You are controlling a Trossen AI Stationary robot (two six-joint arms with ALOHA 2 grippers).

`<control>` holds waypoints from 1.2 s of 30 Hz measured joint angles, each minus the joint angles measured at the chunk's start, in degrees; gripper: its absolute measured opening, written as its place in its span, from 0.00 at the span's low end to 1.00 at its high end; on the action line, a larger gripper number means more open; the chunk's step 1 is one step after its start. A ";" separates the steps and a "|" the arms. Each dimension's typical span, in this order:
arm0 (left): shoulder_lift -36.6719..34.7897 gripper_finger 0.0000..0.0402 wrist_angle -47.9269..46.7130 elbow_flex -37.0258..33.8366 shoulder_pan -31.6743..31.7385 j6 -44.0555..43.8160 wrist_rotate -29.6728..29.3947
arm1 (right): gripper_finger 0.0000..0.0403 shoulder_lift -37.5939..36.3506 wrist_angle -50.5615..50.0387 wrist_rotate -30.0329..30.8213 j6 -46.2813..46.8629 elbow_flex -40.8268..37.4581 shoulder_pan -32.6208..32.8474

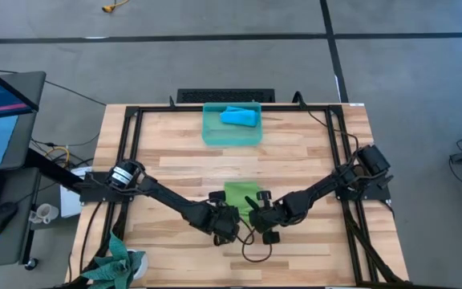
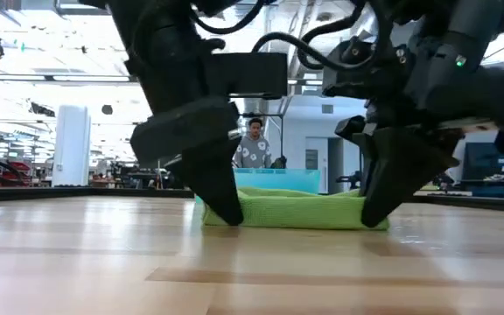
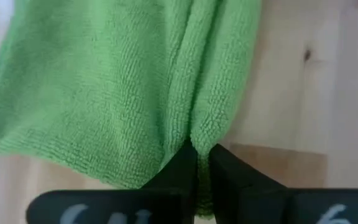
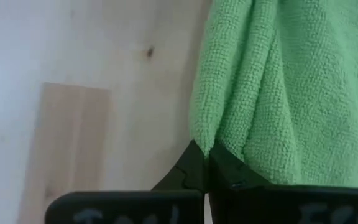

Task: Roll microfiber towels into tight, uniform cylinder then place into a basket
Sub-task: Roll the green microfiber cloth

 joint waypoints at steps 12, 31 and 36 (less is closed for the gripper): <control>-3.90 0.03 1.10 4.84 -1.58 -18.50 22.45 | 0.04 -0.29 -1.18 -13.80 5.38 6.57 6.98; -3.80 0.03 2.27 0.46 7.90 -24.08 35.05 | 0.05 0.21 -2.10 -16.81 13.19 7.09 4.92; -3.80 0.03 2.47 0.42 8.07 -24.21 35.30 | 0.07 0.18 -2.29 -15.60 13.21 7.09 4.90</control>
